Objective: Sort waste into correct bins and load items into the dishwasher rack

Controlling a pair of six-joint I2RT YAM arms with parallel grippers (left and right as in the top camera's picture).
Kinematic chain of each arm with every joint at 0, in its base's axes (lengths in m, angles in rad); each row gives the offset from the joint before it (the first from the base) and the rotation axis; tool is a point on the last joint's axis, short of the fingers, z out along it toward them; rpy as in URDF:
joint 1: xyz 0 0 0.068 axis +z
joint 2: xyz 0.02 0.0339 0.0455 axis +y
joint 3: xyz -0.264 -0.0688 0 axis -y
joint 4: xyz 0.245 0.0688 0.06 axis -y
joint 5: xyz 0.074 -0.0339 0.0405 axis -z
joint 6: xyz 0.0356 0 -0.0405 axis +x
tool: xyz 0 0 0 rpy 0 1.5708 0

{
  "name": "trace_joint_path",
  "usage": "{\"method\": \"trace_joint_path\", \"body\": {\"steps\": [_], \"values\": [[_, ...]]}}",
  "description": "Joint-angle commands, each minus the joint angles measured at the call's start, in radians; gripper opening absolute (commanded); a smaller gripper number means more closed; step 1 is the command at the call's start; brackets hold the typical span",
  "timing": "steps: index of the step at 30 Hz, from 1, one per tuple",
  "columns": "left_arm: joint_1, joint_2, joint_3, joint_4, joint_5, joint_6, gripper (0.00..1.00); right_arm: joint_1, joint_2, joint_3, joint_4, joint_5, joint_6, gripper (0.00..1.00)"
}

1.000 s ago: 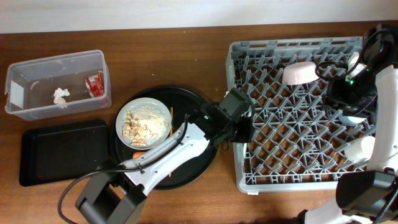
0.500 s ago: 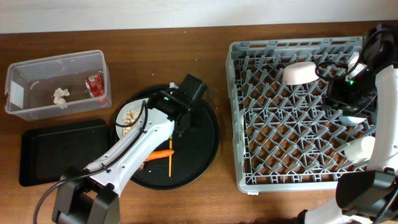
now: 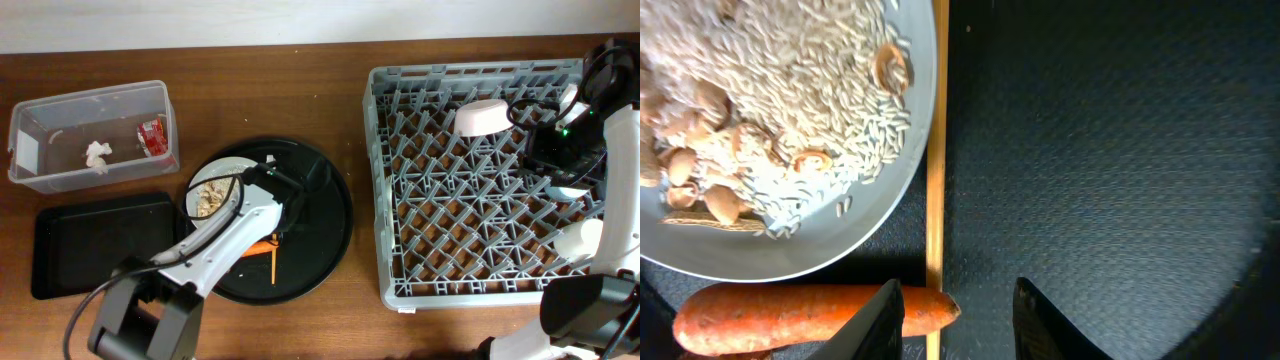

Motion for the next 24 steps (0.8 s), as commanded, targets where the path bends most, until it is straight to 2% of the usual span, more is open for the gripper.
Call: {"method": "trace_joint_path", "body": {"steps": [1, 11, 16, 20, 24], "values": [[0.003, 0.03, -0.019, 0.01, -0.007, 0.018, 0.35, 0.0, 0.003, 0.0, -0.006, -0.013, -0.008, 0.57], [0.003, 0.044, -0.032, 0.017, 0.019, 0.014, 0.35, 0.0, 0.003, 0.0, -0.006, -0.013, -0.008, 0.58], [0.003, 0.105, -0.032, 0.017, 0.019, 0.014, 0.35, 0.0, 0.003, 0.0, -0.006, -0.013, -0.008, 0.57], [0.054, 0.11, -0.032, 0.017, 0.02, 0.014, 0.35, 0.0, 0.003, 0.0, -0.006, -0.013, -0.008, 0.57], [0.09, 0.112, -0.032, 0.048, 0.089, 0.016, 0.35, 0.0, 0.003, 0.0, -0.006, -0.013, -0.008, 0.57]]}}
